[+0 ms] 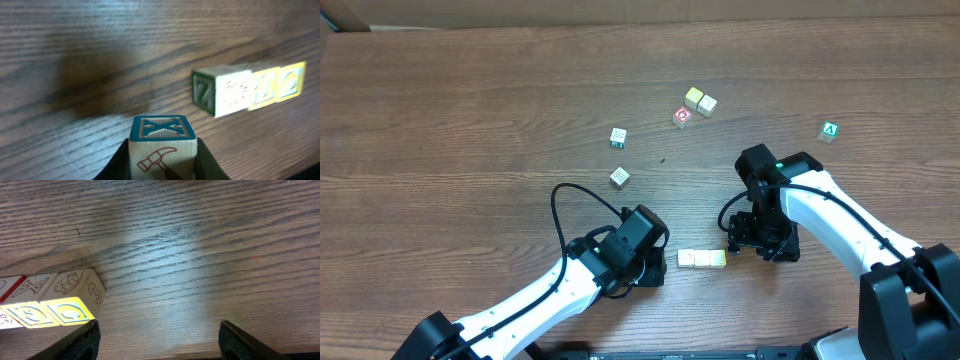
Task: Flip 5 blocks
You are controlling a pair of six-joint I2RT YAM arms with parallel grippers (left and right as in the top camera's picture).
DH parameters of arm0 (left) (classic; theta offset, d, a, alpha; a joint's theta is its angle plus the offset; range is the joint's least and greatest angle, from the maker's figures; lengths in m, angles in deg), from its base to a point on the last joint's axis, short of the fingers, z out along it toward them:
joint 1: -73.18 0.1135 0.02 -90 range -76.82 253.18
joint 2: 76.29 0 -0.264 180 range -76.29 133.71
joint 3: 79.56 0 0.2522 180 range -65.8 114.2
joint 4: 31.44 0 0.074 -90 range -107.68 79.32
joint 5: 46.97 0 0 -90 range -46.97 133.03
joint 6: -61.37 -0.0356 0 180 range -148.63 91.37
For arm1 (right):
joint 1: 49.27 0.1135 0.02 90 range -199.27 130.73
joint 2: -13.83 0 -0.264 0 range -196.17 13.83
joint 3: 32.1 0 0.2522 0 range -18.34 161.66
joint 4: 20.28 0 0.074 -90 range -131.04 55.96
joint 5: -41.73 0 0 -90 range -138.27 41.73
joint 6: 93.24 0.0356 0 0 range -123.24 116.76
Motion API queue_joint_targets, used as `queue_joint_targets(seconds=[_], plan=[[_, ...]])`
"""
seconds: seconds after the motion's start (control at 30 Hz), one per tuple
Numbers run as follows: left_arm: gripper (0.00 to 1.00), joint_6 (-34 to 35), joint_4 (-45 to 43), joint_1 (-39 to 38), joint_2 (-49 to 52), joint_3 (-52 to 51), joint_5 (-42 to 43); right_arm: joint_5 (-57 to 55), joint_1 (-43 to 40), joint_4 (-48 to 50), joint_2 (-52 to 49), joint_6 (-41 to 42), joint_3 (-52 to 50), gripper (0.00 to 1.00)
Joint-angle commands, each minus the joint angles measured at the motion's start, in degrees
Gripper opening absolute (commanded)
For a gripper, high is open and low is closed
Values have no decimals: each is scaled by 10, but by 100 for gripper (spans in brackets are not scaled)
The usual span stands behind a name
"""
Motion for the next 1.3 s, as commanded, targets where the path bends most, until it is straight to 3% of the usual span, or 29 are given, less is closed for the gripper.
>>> queue_joint_targets(seconds=[0.0,0.33,0.63,0.7,0.8,0.87,1.1,1.27], plan=[[4,25,-21,-4,11,-12,-20,1,-2,1,1,-1,-3,76],[4,24,-91,-4,97,-16,15,1,-2,-5,1,1,-3,76],[5,22,-104,-4,108,-16,24,1,-2,-5,1,1,-3,77],[11,22,-104,-4,108,-16,24,1,-2,-5,1,1,-3,77],[34,22,-104,-4,108,-16,24,1,-2,-6,1,1,-3,77],[42,22,-104,-4,108,-16,24,1,-2,-6,1,1,-3,77],[48,22,-106,-4,107,-16,24,1,-2,-8,1,1,-3,77],[41,17,-106,-4,100,-16,23,1,-2,-11,1,1,-3,77]])
